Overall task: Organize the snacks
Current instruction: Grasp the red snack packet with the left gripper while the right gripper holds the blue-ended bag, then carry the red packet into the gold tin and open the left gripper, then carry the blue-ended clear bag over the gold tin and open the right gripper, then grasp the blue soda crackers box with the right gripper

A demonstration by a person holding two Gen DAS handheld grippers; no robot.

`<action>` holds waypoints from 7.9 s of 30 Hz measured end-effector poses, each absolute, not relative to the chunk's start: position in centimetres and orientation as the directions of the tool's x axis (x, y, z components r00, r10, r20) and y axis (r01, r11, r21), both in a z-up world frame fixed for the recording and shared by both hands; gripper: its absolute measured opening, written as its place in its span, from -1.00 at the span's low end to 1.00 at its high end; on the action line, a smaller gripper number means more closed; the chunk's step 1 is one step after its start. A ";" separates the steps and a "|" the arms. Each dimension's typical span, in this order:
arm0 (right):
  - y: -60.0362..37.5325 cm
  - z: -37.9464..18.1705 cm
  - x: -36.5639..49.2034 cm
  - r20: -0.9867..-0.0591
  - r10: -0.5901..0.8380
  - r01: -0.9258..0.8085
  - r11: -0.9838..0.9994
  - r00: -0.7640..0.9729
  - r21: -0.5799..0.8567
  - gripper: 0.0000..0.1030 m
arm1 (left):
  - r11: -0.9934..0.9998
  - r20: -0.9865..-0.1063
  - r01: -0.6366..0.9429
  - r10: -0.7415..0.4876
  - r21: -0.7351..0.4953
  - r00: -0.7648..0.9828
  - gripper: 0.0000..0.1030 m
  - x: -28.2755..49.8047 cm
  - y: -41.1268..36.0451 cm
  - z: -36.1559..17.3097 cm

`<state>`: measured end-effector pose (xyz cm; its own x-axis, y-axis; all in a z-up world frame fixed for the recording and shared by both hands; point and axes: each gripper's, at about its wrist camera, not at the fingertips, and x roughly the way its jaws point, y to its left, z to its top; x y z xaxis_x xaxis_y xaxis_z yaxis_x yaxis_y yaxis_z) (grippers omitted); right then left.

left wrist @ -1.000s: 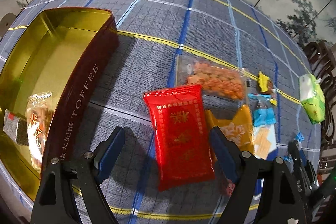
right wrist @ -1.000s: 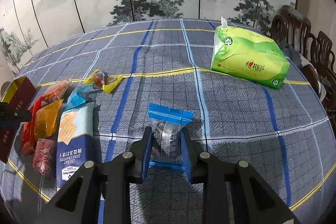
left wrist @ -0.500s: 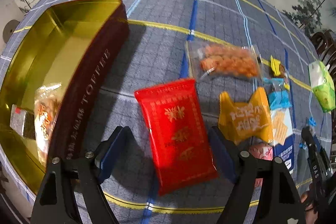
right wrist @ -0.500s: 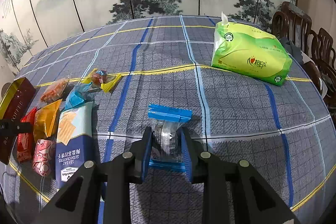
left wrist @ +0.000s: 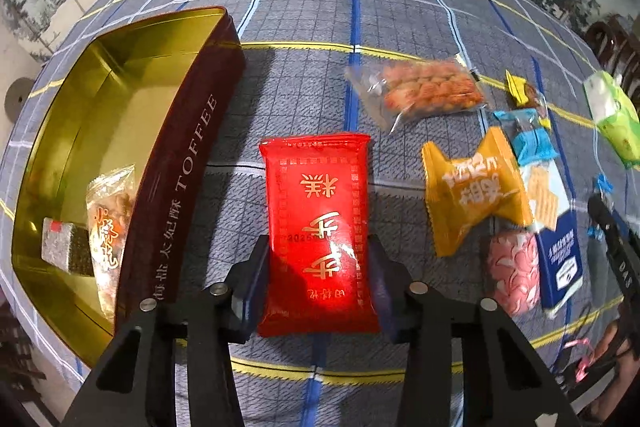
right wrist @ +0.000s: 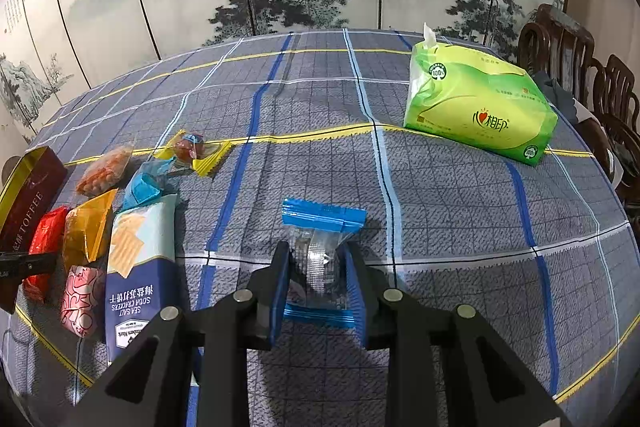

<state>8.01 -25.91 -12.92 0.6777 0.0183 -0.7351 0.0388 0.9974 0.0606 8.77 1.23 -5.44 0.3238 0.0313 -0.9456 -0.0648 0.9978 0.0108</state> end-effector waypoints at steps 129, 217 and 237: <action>-20.5 -7.0 6.9 -0.682 0.032 -0.017 0.999 0.731 0.028 -0.51 | 0.987 -0.868 -0.162 0.084 0.005 0.489 0.69 2.4 18.4 0.2; -15.9 -11.3 7.7 -0.795 0.162 -0.237 0.971 0.585 0.024 0.02 | 1.000 -0.888 -0.009 0.010 0.007 0.459 0.71 1.2 8.2 1.5; -18.4 -12.8 6.2 -0.770 0.213 -0.263 0.963 0.602 0.060 -0.02 | 0.990 -0.915 0.142 -0.075 -0.019 0.397 0.71 3.6 -1.6 -0.7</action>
<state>6.19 -18.39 -12.78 0.6021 0.2128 -0.7695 -0.2630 0.9629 0.0604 3.59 -1.55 -0.69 0.3970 -0.0748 -0.9148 0.1424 0.9896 -0.0191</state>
